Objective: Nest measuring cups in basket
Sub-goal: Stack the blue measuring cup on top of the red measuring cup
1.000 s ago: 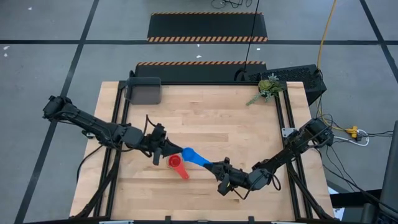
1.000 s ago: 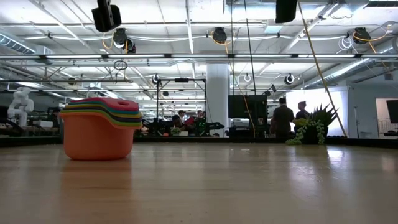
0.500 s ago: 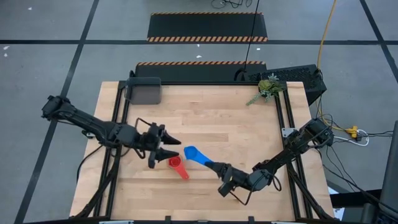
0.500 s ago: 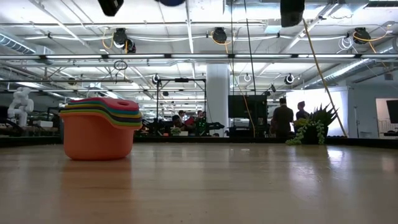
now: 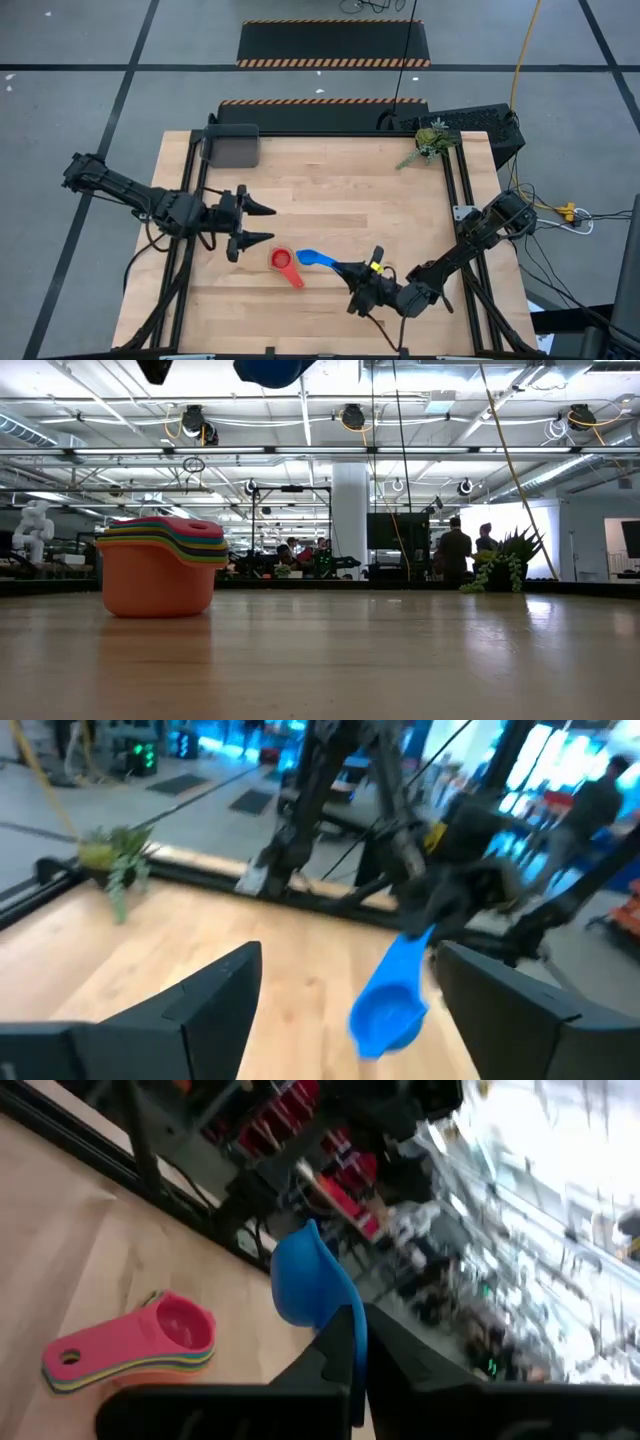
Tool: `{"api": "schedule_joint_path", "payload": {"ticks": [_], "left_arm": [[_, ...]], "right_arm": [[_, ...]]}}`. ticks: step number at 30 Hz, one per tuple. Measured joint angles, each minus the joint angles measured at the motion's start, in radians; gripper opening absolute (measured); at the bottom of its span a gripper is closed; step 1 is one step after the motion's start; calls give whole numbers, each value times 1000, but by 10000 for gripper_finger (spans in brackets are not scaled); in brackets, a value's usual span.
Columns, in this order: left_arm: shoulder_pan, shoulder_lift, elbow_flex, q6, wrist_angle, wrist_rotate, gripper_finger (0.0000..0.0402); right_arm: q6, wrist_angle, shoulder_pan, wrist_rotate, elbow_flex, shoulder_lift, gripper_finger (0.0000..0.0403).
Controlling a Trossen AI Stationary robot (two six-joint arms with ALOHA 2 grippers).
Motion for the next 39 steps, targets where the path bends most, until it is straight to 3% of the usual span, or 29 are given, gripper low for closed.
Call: {"api": "schedule_joint_path", "payload": {"ticks": [5,8,18,24,33,39], "left_arm": [[0,0,0,-8,-98,-4,277],[-1,-1,0,-18,-144,-4,266],[-10,-3,0,0,-147,-5,224],[-10,-3,0,-18,-149,-5,212],[-10,-3,0,-19,-170,-5,211],[-10,-3,0,-20,-169,-5,211]], "right_arm": [[198,-247,10,55,115,0,0],[252,-287,13,59,171,24,0],[-21,-298,9,62,452,306,0],[-260,-296,0,181,590,436,0],[-292,-318,-19,188,644,520,0],[-220,-362,-39,193,644,520,0]]}}
